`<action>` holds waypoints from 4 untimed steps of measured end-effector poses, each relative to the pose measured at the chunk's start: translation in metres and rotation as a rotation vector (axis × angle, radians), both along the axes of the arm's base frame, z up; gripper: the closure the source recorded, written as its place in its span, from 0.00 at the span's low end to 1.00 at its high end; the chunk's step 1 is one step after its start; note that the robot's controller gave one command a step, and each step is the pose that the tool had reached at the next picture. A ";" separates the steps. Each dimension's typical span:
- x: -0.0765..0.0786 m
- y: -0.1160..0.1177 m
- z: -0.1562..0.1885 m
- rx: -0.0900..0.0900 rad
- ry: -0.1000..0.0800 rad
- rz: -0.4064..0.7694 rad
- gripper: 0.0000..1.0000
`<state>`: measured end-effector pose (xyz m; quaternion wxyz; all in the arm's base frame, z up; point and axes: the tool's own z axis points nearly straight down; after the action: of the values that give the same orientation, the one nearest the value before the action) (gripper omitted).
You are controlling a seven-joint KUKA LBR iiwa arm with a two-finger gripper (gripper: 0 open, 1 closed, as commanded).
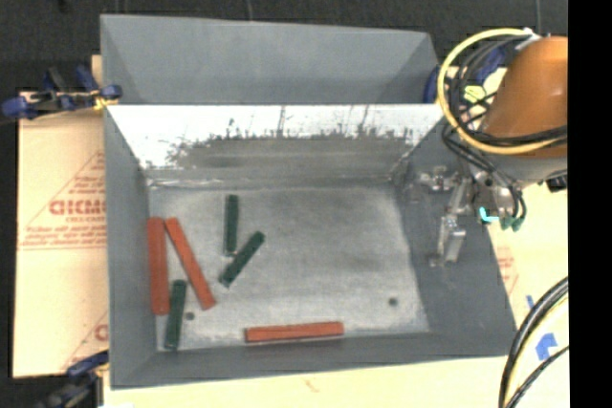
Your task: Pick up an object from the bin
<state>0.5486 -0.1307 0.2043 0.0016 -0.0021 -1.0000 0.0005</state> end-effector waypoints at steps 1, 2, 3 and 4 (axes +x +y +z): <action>0.002 0.000 0.004 -0.002 -0.007 0.003 0.00; 0.026 0.021 -0.012 -0.004 -0.012 0.043 0.00; 0.033 0.067 -0.031 0.001 -0.008 -0.014 0.00; -0.004 0.078 -0.039 0.001 -0.007 -0.076 0.00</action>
Offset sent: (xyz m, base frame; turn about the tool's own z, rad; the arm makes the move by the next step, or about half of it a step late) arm 0.0511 0.0500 -0.0337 -0.0920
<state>0.5444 -0.0523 0.1656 -0.0018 -0.0401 -0.9992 -0.0003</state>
